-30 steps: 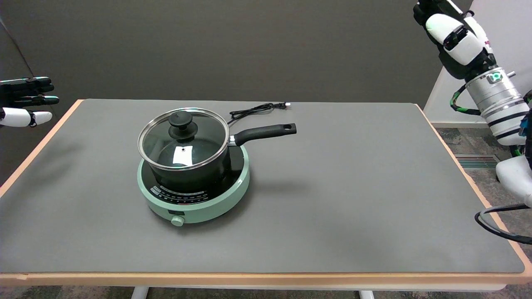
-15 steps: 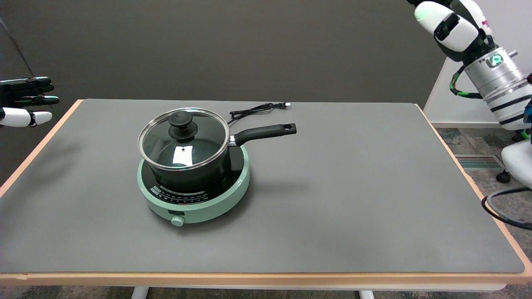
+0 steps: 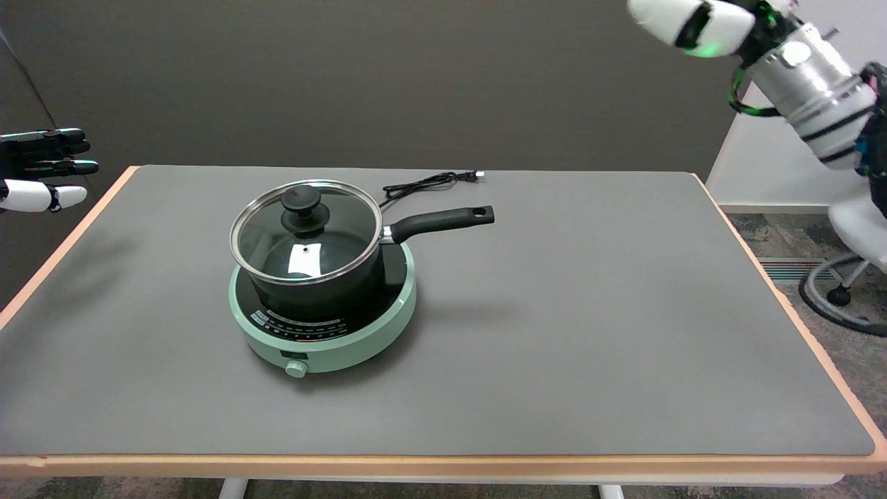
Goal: Pick up the pot lid.
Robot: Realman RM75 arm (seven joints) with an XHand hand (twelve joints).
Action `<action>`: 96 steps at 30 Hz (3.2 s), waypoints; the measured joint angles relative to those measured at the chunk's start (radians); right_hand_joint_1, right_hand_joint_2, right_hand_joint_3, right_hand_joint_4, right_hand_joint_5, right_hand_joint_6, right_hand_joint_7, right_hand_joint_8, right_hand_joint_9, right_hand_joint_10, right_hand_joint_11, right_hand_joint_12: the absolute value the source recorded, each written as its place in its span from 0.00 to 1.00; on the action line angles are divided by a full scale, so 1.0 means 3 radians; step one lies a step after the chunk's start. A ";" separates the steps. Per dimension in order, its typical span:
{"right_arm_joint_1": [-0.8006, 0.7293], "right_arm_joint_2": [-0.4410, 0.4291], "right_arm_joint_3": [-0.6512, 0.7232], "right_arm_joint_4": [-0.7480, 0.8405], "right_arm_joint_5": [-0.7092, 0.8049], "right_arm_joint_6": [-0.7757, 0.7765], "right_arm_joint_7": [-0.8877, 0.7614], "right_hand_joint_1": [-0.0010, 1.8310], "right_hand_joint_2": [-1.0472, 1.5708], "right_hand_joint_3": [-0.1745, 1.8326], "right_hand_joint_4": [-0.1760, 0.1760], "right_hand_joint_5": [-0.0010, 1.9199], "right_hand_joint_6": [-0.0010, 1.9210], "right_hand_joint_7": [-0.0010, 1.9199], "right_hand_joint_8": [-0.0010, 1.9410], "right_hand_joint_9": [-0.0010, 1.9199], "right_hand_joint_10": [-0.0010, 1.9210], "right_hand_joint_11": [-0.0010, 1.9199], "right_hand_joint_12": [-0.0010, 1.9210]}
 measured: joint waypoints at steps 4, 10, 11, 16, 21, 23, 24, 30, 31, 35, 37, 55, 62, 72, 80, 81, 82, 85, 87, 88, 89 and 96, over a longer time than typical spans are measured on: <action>0.0241 0.0025 -0.0257 0.0087 -0.0183 -0.0090 -0.0071 0.32 0.59 0.55 0.73 0.14 0.07 0.18 0.08 0.20 0.12 0.10 0.25; 0.0697 0.0002 -0.0811 0.0167 -0.0479 -0.0273 -0.0207 0.31 0.59 0.54 0.76 0.14 0.08 0.18 0.08 0.21 0.12 0.10 0.25; 0.0784 -0.0014 -0.0918 0.0173 -0.0536 -0.0307 -0.0226 0.31 0.58 0.55 0.77 0.14 0.07 0.18 0.08 0.20 0.12 0.10 0.26; 0.1203 -0.0146 -0.1426 0.0179 -0.0852 -0.0478 -0.0308 0.31 0.58 0.55 0.78 0.14 0.07 0.18 0.08 0.20 0.12 0.11 0.25; 0.1609 -0.0366 -0.1920 0.0119 -0.1160 -0.0628 -0.0371 0.32 0.58 0.55 0.79 0.14 0.07 0.18 0.08 0.21 0.12 0.12 0.26; 0.1729 -0.0443 -0.2070 0.0092 -0.1255 -0.0665 -0.0388 0.34 0.58 0.56 0.80 0.14 0.07 0.18 0.08 0.21 0.12 0.13 0.26; 0.1804 -0.0495 -0.2164 0.0074 -0.1320 -0.0688 -0.0398 0.34 0.58 0.56 0.80 0.14 0.07 0.18 0.08 0.22 0.12 0.13 0.26; 0.2166 -0.0770 -0.2638 -0.0030 -0.1670 -0.0785 -0.0442 0.36 0.58 0.56 0.83 0.15 0.07 0.19 0.08 0.22 0.12 0.13 0.26; 0.2209 -0.0808 -0.2702 -0.0043 -0.1721 -0.0795 -0.0449 0.36 0.58 0.56 0.83 0.14 0.07 0.19 0.08 0.22 0.12 0.13 0.26; 0.2386 -0.0965 -0.2962 -0.0092 -0.1923 -0.0832 -0.0510 0.37 0.58 0.56 0.84 0.14 0.07 0.19 0.08 0.22 0.12 0.13 0.27; 0.2467 -0.1040 -0.3100 -0.0115 -0.2018 -0.0849 -0.0561 0.37 0.58 0.57 0.84 0.14 0.07 0.19 0.08 0.22 0.13 0.14 0.27; 0.2837 -0.1753 -0.3921 -0.0602 -0.2417 -0.0910 -0.0822 0.40 0.60 0.58 0.90 0.16 0.08 0.24 0.09 0.26 0.13 0.17 0.27; 0.2924 -0.1934 -0.4088 -0.0837 -0.2472 -0.0896 -0.0852 0.40 0.60 0.58 0.92 0.17 0.08 0.25 0.09 0.27 0.14 0.17 0.27; 0.3027 -0.2032 -0.4253 -0.1075 -0.2506 -0.0787 -0.0875 0.39 0.61 0.57 0.94 0.21 0.10 0.26 0.10 0.28 0.14 0.18 0.27; 0.3094 -0.1994 -0.4350 -0.1197 -0.2517 -0.0707 -0.0884 0.39 0.61 0.56 0.94 0.22 0.11 0.28 0.11 0.29 0.15 0.18 0.28; 0.3099 -0.1987 -0.4359 -0.1210 -0.2517 -0.0699 -0.0884 0.39 0.61 0.57 0.94 0.22 0.10 0.29 0.10 0.28 0.15 0.18 0.29; 0.3105 -0.1979 -0.4366 -0.1222 -0.2518 -0.0692 -0.0885 0.39 0.61 0.57 0.94 0.22 0.10 0.29 0.10 0.28 0.15 0.18 0.29; 0.3120 -0.1947 -0.4388 -0.1267 -0.2519 -0.0668 -0.0887 0.39 0.61 0.57 0.94 0.22 0.10 0.29 0.10 0.28 0.15 0.18 0.29; 0.3127 -0.1924 -0.4399 -0.1287 -0.2519 -0.0655 -0.0887 0.39 0.61 0.57 0.94 0.22 0.10 0.29 0.10 0.28 0.15 0.18 0.29; 0.3131 -0.1909 -0.4404 -0.1299 -0.2519 -0.0645 -0.0887 0.39 0.61 0.57 0.94 0.22 0.10 0.29 0.10 0.28 0.15 0.18 0.29; 0.3135 -0.1897 -0.4409 -0.1306 -0.2520 -0.0638 -0.0888 0.39 0.61 0.57 0.94 0.22 0.10 0.29 0.10 0.28 0.15 0.18 0.29; 0.3158 -0.1804 -0.4431 -0.1345 -0.2520 -0.0577 -0.0888 0.39 0.61 0.57 0.95 0.21 0.10 0.29 0.11 0.29 0.15 0.18 0.29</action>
